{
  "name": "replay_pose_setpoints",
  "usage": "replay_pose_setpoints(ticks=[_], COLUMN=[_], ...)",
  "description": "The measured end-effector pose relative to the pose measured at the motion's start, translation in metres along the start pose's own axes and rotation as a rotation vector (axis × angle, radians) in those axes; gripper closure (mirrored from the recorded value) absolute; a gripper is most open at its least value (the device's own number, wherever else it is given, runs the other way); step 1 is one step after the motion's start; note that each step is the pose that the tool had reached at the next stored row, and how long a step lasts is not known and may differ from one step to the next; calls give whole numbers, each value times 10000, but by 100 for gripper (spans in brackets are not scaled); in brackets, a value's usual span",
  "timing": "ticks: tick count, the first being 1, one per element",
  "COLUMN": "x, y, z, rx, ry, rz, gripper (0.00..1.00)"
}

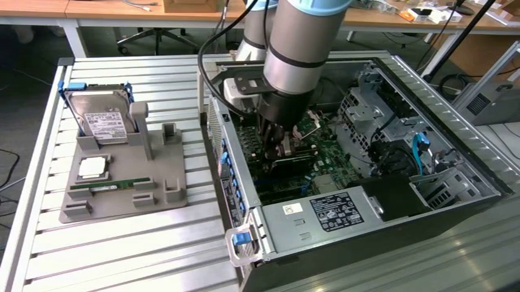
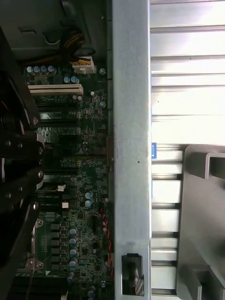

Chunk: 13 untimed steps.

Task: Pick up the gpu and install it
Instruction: 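Press down on the gpu until it lock into place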

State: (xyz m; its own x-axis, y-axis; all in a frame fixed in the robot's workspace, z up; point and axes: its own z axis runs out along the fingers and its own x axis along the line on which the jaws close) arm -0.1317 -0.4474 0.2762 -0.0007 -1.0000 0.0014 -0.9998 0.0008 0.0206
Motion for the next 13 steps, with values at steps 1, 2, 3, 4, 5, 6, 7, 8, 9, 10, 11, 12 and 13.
replay_pose_setpoints(ticks=[1,2,3,4,5,6,7,8,9,10,11,12,13], x=[-4,-8,-12,-16,-20,-21,-21,-22,-22,-22,-22,-21,-24], y=[0,0,0,0,0,0,0,0,0,-1,-2,-1,-2], z=[0,1,1,1,2,3,3,6,18,42,56,64,52], rx=[0,0,0,0,0,-1,-1,-2,-3,0,0,-4,11], ry=[0,0,1,1,1,2,2,3,3,1,0,7,-14], rz=[0,0,-1,0,0,-2,-2,0,0,0,-1,-1,0], gripper=[89,89,89,89,89,89,89,89,89,89,89,89,89])
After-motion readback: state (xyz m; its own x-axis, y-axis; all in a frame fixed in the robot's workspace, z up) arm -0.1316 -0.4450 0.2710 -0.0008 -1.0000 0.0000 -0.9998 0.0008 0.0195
